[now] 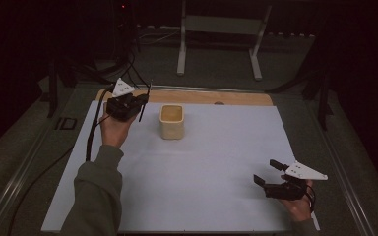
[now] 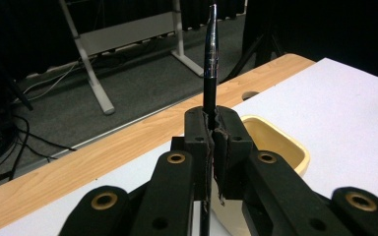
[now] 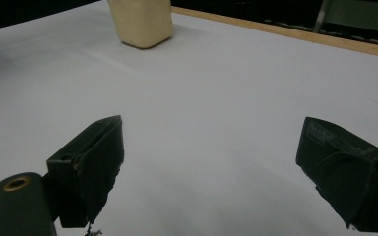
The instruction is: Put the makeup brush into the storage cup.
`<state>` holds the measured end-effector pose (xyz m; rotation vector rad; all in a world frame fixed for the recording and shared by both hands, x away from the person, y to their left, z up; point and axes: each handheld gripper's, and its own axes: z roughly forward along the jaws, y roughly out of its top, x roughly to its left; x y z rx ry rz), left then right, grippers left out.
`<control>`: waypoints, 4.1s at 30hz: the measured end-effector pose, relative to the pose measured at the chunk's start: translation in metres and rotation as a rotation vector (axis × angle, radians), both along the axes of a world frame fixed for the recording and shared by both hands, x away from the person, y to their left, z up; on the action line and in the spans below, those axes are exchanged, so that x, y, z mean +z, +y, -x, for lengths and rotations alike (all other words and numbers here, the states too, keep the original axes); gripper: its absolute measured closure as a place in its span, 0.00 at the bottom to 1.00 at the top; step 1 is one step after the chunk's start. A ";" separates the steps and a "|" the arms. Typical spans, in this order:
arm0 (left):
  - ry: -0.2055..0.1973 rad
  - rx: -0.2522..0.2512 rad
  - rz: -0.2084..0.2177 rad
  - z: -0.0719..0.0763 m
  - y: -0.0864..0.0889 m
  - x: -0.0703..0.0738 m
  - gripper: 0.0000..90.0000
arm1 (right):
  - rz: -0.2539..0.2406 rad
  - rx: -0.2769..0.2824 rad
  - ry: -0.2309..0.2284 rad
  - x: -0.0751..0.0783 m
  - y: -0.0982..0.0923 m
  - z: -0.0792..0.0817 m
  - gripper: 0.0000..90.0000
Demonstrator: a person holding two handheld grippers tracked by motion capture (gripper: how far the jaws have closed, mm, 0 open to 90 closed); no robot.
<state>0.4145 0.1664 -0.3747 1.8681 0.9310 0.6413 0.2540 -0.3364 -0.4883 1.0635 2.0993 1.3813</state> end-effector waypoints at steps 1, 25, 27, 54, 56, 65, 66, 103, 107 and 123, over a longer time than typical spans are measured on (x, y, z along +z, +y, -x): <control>0.000 -0.002 -0.003 -0.001 -0.001 0.000 0.96 | 0.000 0.001 0.000 0.000 0.000 0.000 0.12; -0.009 -0.028 0.012 -0.011 -0.029 0.000 0.96 | -0.002 0.003 0.000 0.000 0.000 0.000 0.12; -0.010 -0.030 0.014 -0.011 -0.030 0.000 0.96 | -0.002 0.003 0.000 0.000 0.000 0.000 0.12; -0.025 -0.050 0.029 -0.019 -0.052 0.000 0.96 | -0.006 0.007 -0.003 0.000 -0.001 0.000 0.12; -0.026 -0.050 0.030 -0.020 -0.053 0.000 0.96 | -0.007 0.007 -0.002 0.000 -0.001 0.000 0.12; -0.031 -0.058 0.054 -0.021 -0.062 -0.003 0.96 | -0.006 0.007 -0.001 0.000 -0.002 0.000 0.12; -0.031 -0.063 0.064 -0.021 -0.063 -0.003 0.96 | -0.006 0.007 -0.002 0.000 -0.002 0.000 0.12; -0.026 -0.059 0.065 -0.023 -0.071 -0.020 0.96 | -0.006 0.006 -0.003 0.001 -0.002 0.000 0.12; -0.027 -0.052 0.075 -0.023 -0.069 -0.022 0.96 | -0.006 0.006 -0.003 0.001 -0.002 0.000 0.12; 0.008 -0.039 0.067 -0.024 -0.062 -0.036 0.95 | -0.005 0.006 0.000 0.000 -0.002 0.000 0.12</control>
